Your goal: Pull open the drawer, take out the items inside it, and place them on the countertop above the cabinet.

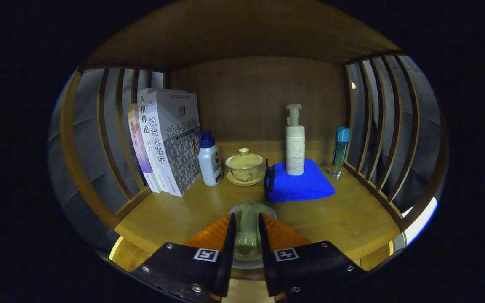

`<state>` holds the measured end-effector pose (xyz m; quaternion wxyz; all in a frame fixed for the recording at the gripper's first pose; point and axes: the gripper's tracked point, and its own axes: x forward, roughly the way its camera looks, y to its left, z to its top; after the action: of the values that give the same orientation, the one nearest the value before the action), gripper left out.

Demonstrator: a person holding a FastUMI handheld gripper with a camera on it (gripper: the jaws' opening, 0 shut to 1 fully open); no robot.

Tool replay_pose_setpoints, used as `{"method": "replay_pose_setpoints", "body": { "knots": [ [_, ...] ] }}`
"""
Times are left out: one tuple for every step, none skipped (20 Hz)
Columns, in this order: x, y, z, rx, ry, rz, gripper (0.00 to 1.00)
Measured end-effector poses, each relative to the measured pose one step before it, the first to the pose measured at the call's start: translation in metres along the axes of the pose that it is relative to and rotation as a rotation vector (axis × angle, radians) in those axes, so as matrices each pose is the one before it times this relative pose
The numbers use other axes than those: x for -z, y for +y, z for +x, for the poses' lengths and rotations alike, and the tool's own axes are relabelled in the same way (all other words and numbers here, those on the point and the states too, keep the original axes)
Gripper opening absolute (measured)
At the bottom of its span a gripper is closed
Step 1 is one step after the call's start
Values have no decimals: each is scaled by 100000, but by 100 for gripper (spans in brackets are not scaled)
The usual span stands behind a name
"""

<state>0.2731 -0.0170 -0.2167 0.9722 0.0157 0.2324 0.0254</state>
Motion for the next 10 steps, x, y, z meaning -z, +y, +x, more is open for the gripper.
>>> {"method": "replay_pose_setpoints", "body": {
  "knots": [
    [-713, 509, -721, -1955, -2261, -107, 49],
    [-805, 671, -628, -2145, -3137, 522, 65],
    [-757, 399, -1078, -1545, -3306, 359, 80],
    [-1080, 273, -1443, -543, -3680, 166, 96],
    [-943, 243, -1123, -51, -4093, 137, 97],
    [-1249, 198, -1460, 244, -4263, 676, 97],
    [-1154, 406, -1536, -393, -3795, 699, 96],
    [-1193, 280, -1632, -50, -3488, 229, 96],
    [-1149, 142, -1876, 785, -3629, -394, 96],
    [-1029, -15, -1796, 545, -3048, -1170, 96]
  ]
}}
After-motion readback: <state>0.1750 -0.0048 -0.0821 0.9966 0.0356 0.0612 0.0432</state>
